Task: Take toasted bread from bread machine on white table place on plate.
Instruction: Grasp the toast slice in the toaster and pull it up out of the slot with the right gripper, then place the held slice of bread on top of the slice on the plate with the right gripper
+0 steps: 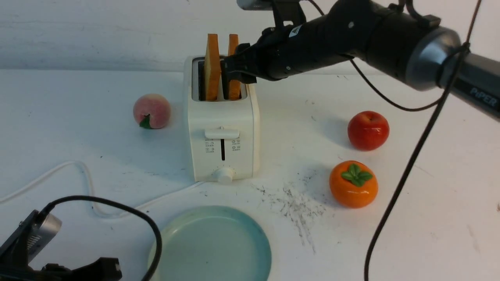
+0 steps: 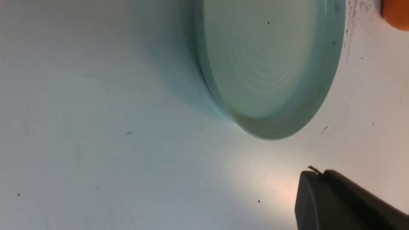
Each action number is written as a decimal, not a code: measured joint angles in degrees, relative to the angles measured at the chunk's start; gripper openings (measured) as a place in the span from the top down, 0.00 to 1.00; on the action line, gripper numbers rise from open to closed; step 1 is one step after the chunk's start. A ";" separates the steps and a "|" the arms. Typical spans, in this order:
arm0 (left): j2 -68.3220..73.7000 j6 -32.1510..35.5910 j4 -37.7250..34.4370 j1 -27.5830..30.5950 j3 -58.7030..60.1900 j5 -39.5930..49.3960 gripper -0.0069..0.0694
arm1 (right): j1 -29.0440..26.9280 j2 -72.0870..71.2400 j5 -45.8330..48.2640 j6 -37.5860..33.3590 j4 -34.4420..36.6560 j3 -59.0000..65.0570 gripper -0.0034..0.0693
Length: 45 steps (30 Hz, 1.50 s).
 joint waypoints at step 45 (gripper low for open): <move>0.00 0.10 -0.83 0.00 -0.18 -0.10 0.86 | 0.00 -28.23 24.25 5.92 -26.21 -0.63 0.82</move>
